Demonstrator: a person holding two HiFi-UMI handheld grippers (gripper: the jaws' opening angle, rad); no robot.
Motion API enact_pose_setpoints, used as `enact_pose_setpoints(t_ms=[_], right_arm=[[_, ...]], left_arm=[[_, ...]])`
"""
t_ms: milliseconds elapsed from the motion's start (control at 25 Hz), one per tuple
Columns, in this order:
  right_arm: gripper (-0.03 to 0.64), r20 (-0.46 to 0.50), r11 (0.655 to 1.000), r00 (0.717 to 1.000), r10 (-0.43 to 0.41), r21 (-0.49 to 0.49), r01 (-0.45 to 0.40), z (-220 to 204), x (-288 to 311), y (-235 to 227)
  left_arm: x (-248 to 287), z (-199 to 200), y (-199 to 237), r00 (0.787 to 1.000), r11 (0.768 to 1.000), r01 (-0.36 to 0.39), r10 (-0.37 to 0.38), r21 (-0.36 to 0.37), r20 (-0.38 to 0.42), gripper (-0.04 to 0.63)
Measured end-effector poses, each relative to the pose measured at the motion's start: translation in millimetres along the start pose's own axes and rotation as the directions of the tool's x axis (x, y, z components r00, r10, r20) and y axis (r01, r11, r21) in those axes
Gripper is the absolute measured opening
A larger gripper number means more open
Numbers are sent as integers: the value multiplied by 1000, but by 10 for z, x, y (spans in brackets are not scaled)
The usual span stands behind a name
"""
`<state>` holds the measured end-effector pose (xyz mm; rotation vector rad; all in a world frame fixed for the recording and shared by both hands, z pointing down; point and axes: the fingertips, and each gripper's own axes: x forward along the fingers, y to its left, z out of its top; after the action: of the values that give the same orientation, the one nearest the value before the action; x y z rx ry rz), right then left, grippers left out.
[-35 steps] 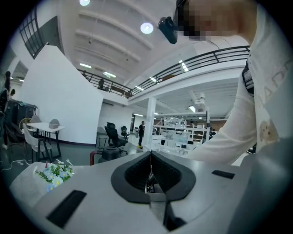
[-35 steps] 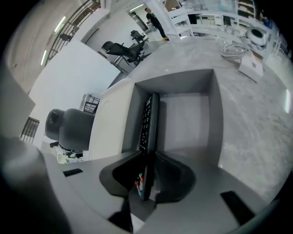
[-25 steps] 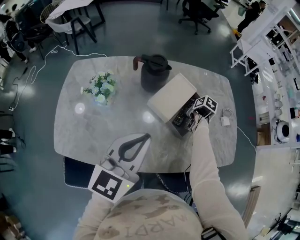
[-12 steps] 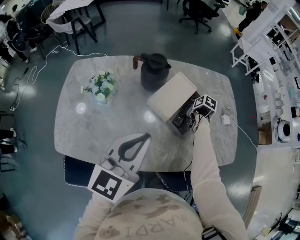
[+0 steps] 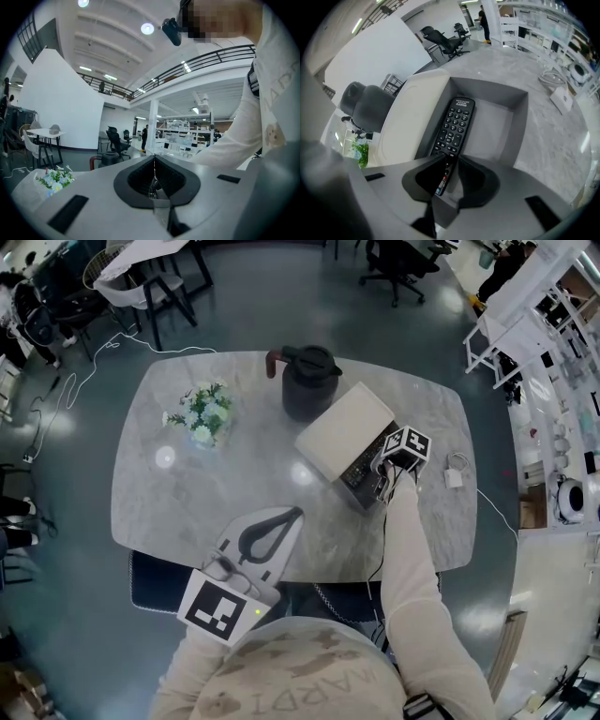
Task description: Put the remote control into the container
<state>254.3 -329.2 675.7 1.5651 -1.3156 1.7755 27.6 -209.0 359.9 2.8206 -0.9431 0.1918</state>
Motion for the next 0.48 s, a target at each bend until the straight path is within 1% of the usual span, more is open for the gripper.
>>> enact_pose_setpoints(t_ms=[40, 120, 200, 280, 360, 440, 480], right_arm=[[84, -4, 1000, 1000, -4, -14, 4, -6, -12, -3], [77, 0, 1000, 1000, 21, -6, -21, -14, -32, 17], [60, 25, 998, 997, 70, 10, -70, -4, -52, 63], [44, 72, 992, 990, 124, -4, -124, 25, -98, 129], [41, 144, 980, 970, 197, -66, -189, 70, -194, 231], [38, 226, 956, 934, 276, -161, -244, 108, -327, 350], [37, 264, 943, 914, 308, -210, -257, 116, -401, 403]], left_arm=[[-2, 3, -5, 1000, 1000, 0, 0, 0, 1, 12], [-8, 15, -12, 1000, 1000, 2, -2, 2, 5, 12], [-14, 22, -20, 1000, 1000, 2, -3, 5, 11, 12], [-20, 27, -32, 1000, 1000, 6, -6, 6, 15, 12], [-25, 35, -55, 1000, 1000, 13, -13, 11, 17, 12], [-30, 39, -88, 1000, 1000, 23, -23, 18, 16, 12], [-34, 39, -109, 999, 999, 29, -30, 20, 15, 12]])
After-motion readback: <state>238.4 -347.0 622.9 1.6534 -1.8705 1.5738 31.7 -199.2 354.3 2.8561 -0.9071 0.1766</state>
